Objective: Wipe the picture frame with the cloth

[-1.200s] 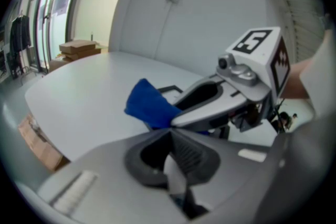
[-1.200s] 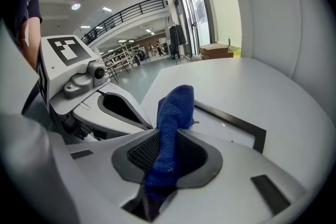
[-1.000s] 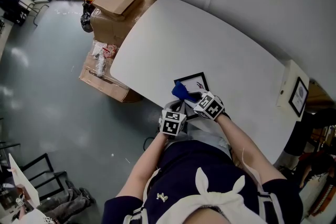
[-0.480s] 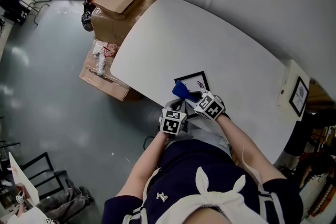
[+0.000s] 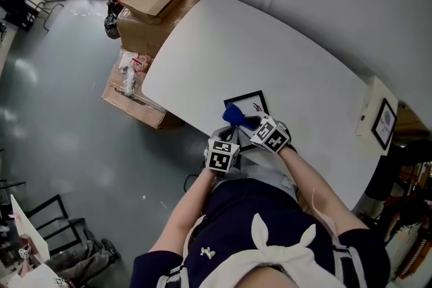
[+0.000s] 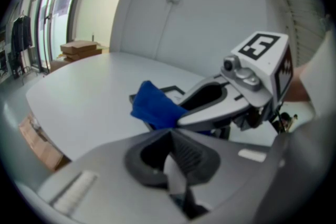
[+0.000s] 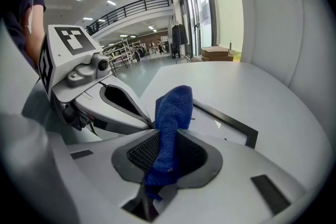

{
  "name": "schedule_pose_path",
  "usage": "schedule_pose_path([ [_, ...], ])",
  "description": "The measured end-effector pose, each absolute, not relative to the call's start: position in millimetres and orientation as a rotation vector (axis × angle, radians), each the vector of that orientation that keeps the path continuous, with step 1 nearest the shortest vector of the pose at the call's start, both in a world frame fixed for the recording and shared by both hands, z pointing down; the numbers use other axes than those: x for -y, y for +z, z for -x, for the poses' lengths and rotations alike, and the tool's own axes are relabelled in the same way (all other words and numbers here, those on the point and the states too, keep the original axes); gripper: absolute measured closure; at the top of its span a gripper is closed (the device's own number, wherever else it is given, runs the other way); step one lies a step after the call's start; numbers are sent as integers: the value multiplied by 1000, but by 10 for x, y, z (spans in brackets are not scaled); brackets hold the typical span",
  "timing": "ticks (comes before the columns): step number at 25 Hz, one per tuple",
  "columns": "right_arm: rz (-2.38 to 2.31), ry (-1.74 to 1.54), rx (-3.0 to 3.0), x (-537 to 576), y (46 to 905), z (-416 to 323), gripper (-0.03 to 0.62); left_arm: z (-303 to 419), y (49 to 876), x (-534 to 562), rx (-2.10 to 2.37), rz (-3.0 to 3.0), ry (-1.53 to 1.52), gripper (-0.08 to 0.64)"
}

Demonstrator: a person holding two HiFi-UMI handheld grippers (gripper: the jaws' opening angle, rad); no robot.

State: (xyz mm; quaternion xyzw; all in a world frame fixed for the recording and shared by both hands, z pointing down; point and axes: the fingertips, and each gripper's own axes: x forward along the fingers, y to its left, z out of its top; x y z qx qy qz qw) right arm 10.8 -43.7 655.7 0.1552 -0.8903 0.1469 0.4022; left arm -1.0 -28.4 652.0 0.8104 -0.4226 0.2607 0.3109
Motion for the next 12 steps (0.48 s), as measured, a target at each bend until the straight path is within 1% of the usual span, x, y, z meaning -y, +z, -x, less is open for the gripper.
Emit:
schedule_pose_path([
  [12, -418, 383, 2256, 495, 6549, -217, 503, 19, 6553, 287, 1132, -2134, 692, 557],
])
